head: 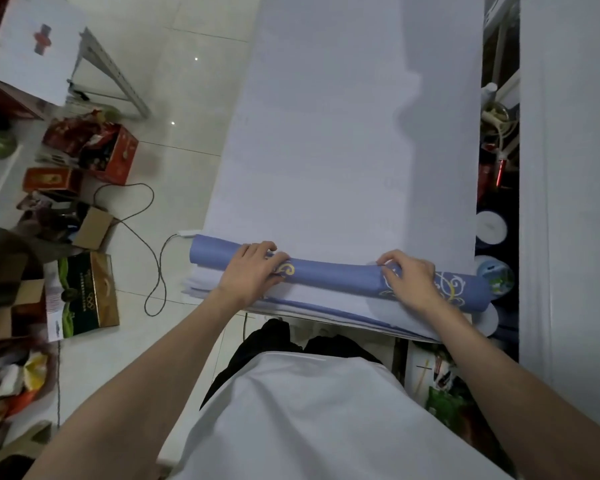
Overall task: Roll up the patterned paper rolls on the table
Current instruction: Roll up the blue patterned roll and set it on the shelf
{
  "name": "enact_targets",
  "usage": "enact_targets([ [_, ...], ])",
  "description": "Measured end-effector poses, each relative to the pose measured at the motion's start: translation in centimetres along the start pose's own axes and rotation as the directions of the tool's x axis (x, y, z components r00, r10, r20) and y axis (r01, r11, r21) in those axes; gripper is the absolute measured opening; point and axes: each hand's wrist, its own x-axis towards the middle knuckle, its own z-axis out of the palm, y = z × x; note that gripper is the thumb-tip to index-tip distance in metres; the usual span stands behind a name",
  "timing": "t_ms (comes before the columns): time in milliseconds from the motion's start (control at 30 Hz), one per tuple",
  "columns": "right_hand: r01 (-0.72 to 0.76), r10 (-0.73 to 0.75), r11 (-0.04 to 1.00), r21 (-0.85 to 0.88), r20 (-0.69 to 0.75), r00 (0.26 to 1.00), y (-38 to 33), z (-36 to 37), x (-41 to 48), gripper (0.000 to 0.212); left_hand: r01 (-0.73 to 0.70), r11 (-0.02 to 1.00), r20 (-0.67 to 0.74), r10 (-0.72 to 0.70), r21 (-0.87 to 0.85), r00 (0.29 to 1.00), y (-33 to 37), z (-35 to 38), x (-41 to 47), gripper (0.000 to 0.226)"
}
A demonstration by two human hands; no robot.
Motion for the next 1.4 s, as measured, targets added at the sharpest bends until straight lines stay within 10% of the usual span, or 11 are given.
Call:
enact_targets([
  [233,0.288,-0.277,0.887,-0.361,0.084,0.957,2.9,1.4,-2.0,0.045,-0.02,0.999,0.09,0.016,0.045,0.996,-0.7,0.6,0.7,0.036],
  [600,0.085,-0.083,0.992,-0.096,0.032,0.996,2.0,1.2,2.6,0.014,0.059,0.995,0.075,-0.053,-0.078,0.996,-2.2,0.5,4.5,0.031],
  [900,0.233,-0.241,0.853,-0.467,0.042,0.97,2.5,1.5,1.9,0.061,-0.029,0.997,-0.002,0.029,0.076,1.0,-2.8,0.8,4.9,0.043],
  [1233,0.049,-0.111,0.879,-0.475,-0.104,0.988,0.5,1.0,4.5,0.032,-0.091,0.991,-0.007,0.092,0.101,0.996,-3.5,0.6,7.3,0.041],
  [1400,0.062,-0.116,0.859,-0.508,-0.077,0.99,0.3,1.3,4.0,0.06,-0.132,0.974,-0.02,0.138,0.186,0.99,-3.5,0.4,7.7,0.049],
])
